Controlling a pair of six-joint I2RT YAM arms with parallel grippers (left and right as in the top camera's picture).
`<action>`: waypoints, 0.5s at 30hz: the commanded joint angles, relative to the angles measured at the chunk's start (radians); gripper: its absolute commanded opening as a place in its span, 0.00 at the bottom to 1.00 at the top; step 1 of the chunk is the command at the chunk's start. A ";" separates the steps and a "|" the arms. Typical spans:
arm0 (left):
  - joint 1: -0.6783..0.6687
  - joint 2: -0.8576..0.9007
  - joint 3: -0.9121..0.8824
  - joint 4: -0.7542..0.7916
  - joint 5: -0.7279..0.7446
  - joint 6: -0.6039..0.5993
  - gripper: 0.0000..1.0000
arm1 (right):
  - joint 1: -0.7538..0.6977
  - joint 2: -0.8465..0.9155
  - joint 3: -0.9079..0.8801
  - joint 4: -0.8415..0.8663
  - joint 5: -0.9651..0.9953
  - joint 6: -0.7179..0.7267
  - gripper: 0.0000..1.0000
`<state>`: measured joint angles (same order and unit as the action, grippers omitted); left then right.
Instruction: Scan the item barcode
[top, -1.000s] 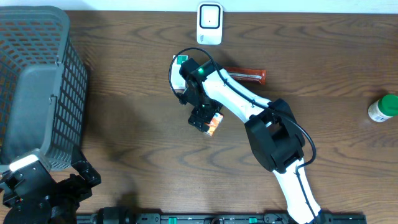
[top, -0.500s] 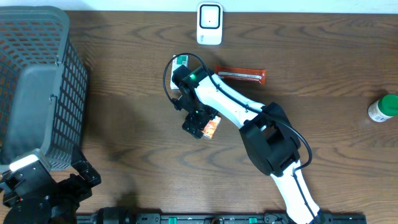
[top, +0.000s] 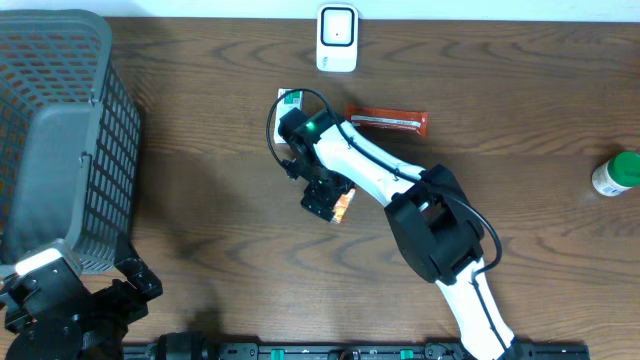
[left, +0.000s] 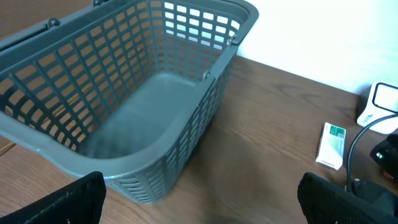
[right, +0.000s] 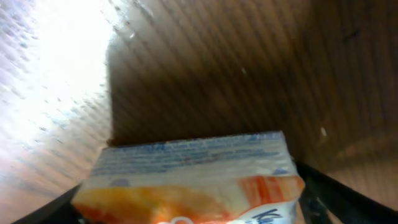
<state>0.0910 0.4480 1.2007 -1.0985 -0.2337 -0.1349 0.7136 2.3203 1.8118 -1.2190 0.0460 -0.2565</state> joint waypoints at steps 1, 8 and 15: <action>0.003 0.002 -0.006 -0.001 0.006 -0.008 1.00 | -0.001 0.027 -0.079 0.030 -0.025 -0.021 0.82; 0.003 0.002 -0.006 -0.001 0.006 -0.008 1.00 | 0.001 0.027 -0.110 0.069 -0.025 -0.011 0.70; 0.003 0.002 -0.006 -0.001 0.006 -0.008 1.00 | 0.009 0.027 -0.092 0.074 -0.029 0.116 0.58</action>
<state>0.0910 0.4480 1.2007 -1.0985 -0.2337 -0.1349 0.7143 2.2833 1.7477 -1.1614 0.0532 -0.2203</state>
